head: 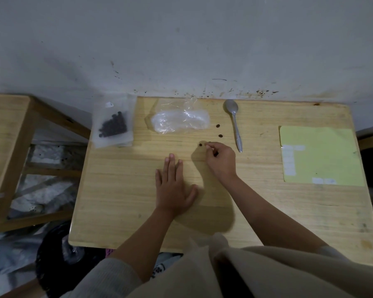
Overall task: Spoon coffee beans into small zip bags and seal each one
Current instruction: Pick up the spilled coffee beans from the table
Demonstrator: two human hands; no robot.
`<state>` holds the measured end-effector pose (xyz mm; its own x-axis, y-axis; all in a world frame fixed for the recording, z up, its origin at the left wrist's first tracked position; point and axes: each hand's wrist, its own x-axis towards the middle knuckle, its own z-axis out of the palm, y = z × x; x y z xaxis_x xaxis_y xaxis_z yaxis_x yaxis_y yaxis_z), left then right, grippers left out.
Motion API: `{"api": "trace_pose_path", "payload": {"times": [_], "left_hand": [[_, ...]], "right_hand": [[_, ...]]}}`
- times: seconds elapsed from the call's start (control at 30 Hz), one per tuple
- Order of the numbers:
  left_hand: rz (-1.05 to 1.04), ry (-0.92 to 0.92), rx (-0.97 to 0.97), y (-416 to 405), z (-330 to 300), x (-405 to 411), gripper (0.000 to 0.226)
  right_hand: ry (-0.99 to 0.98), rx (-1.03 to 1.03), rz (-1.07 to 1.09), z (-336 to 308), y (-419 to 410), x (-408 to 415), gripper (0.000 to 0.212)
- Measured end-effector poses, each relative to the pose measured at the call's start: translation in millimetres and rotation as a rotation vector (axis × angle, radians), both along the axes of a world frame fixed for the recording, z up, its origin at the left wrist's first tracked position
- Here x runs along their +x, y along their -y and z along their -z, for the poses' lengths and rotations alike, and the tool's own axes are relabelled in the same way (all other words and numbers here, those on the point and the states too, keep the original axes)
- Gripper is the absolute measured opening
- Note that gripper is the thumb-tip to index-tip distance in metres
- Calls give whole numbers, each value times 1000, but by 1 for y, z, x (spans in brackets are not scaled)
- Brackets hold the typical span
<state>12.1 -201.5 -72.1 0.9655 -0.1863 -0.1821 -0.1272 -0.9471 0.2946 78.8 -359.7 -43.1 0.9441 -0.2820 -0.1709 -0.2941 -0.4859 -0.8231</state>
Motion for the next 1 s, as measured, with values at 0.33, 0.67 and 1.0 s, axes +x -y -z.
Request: {"api": "trace_pose_path", "payload": {"times": [0.33,0.67,1.0], "left_hand": [[6,-5,22,-1,-1,1,87],[12,-21,36,0,-2,2,88],[9,-14,30,1,-2,1,87]], "right_hand": [[-41,-294,-241,12,-10,18,23],[71,-254,-178,13,2,1,25],[-96,88,30,5,15,-18,25]]}}
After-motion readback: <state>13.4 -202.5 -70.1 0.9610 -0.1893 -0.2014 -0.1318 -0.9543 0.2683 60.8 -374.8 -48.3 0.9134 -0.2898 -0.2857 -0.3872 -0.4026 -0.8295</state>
